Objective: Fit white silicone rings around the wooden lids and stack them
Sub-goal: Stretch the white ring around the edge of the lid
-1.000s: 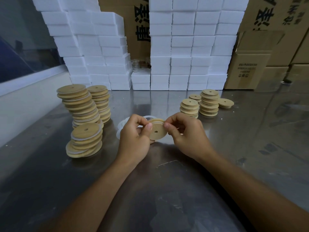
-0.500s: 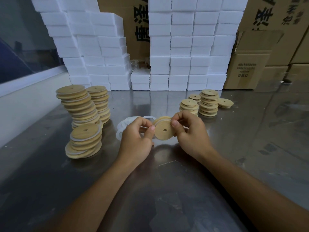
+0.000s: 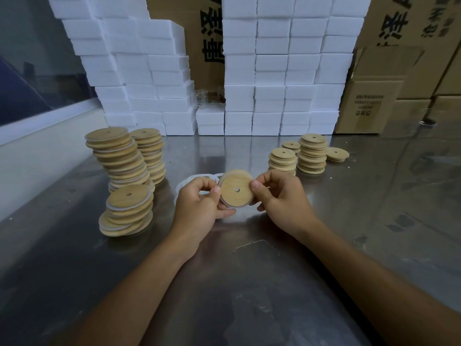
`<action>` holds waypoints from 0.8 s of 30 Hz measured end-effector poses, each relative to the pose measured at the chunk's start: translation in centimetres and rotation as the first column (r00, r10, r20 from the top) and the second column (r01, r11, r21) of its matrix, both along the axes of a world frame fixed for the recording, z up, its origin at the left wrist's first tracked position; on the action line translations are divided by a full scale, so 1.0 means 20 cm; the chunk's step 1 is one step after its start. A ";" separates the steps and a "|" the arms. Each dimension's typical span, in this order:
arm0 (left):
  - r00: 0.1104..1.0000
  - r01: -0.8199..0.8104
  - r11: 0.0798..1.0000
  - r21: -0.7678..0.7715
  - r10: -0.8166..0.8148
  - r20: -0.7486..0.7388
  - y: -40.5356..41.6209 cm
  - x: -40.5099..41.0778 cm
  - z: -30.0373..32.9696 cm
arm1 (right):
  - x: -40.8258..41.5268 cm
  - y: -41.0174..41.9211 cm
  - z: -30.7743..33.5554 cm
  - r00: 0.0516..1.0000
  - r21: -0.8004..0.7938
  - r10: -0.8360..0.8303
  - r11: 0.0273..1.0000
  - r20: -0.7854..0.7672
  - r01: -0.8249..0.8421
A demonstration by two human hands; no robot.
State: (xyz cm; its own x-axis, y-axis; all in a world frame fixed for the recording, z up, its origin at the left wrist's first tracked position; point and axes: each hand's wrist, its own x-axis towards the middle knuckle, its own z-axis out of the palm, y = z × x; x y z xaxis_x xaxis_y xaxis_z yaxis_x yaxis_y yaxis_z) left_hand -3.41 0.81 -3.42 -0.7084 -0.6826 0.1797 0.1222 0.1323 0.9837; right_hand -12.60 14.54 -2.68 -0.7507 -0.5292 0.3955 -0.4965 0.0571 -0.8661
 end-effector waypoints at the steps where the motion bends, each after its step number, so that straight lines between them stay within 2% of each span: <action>1: 1.000 0.013 1.000 0.004 -0.013 -0.008 0.00 0.00 0.00 | 0.00 0.00 0.00 1.000 -0.001 0.006 1.000 0.019 -0.006; 10: 0.995 0.104 0.995 -0.003 -0.104 0.001 0.02 0.01 0.01 | -0.03 0.00 -0.01 0.979 -0.105 0.000 0.994 0.206 0.022; 13: 0.994 0.110 0.994 -0.013 -0.109 0.019 0.01 0.01 0.01 | -0.03 0.00 -0.01 0.981 -0.093 -0.019 0.995 0.194 0.038; 16: 0.998 0.061 0.998 0.011 -0.061 -0.004 0.00 0.02 0.02 | -0.04 0.00 -0.01 0.995 0.029 -0.063 0.998 0.078 0.061; 20: 0.998 -0.013 0.999 0.053 0.017 -0.069 0.00 0.02 0.03 | -0.03 0.00 0.02 0.994 0.136 -0.009 0.991 0.108 -0.006; 24: 0.994 -0.074 0.986 0.148 0.085 -0.070 -0.02 0.01 0.03 | -0.01 0.01 0.11 0.977 0.039 0.035 0.998 0.209 -0.044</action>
State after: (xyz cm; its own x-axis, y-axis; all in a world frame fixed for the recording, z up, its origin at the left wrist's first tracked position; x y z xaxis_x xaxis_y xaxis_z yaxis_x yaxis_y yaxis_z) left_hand -3.15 0.36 -2.76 -0.6386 -0.7592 0.1258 0.1915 0.0016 0.9815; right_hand -12.84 14.83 -0.54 -0.7922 -0.5734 0.2090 -0.3085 0.0808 -0.9478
